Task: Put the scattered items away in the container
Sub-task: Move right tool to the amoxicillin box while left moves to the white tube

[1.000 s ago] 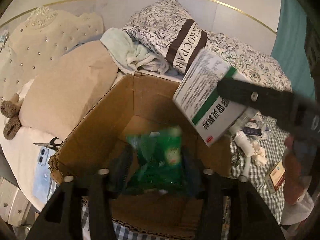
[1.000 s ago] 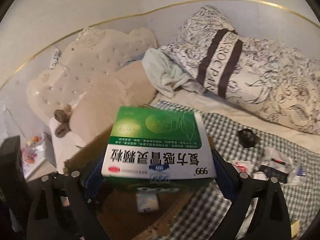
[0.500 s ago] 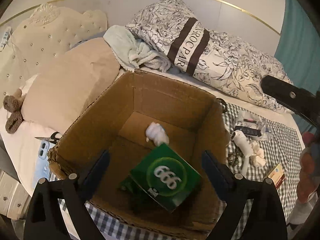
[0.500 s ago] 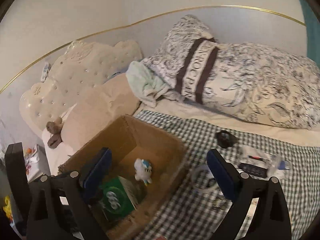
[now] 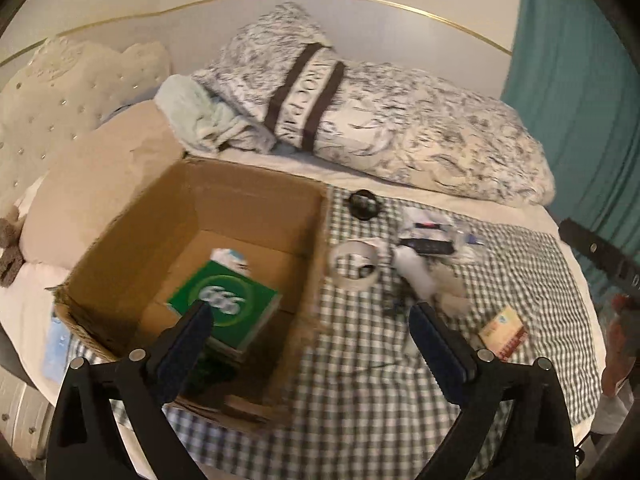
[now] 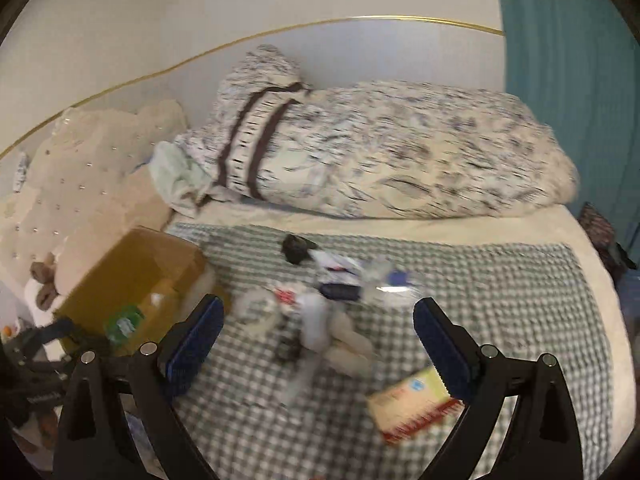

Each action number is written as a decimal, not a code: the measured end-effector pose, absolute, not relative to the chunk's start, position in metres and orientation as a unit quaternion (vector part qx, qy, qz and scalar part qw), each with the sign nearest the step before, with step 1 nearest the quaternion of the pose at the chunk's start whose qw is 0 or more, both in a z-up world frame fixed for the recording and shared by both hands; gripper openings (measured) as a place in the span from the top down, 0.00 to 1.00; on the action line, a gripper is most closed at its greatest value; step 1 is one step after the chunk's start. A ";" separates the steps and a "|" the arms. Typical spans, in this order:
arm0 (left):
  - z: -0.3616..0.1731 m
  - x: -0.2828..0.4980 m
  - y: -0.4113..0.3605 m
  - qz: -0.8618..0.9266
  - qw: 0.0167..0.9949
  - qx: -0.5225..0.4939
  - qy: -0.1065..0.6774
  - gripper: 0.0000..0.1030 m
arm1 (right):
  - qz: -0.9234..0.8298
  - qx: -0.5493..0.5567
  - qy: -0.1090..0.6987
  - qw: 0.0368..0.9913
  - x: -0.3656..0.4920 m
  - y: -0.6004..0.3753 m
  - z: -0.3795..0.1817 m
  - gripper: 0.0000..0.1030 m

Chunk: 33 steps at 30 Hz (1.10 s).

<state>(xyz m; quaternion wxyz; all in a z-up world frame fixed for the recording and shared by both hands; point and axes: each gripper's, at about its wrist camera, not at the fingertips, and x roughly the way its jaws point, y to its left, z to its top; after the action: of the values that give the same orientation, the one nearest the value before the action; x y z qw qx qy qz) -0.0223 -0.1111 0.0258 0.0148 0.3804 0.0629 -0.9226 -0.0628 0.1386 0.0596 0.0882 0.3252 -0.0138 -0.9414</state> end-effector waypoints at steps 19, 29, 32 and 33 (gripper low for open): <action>-0.062 -0.054 0.009 -0.903 -0.042 0.428 0.011 0.00 | -0.903 0.427 -0.029 0.038 -0.060 0.240 -0.053 0.07; -0.107 -0.092 0.021 -0.887 -0.044 0.459 0.018 0.00 | -0.885 0.464 -0.009 0.044 -0.088 0.234 -0.090 0.07; -0.116 -0.099 0.023 -0.885 -0.042 0.463 0.018 0.00 | -0.881 0.472 0.014 0.037 -0.096 0.231 -0.099 0.07; -0.119 -0.100 0.024 -0.885 -0.041 0.464 0.016 0.00 | -0.879 0.476 0.009 0.035 -0.099 0.233 -0.101 0.07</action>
<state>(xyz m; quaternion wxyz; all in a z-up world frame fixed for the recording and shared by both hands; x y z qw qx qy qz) -0.1000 0.0236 -0.1189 -0.0415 0.4639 0.0160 -0.8848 -0.0993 0.2328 -0.1008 0.0345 0.4762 0.0093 -0.8786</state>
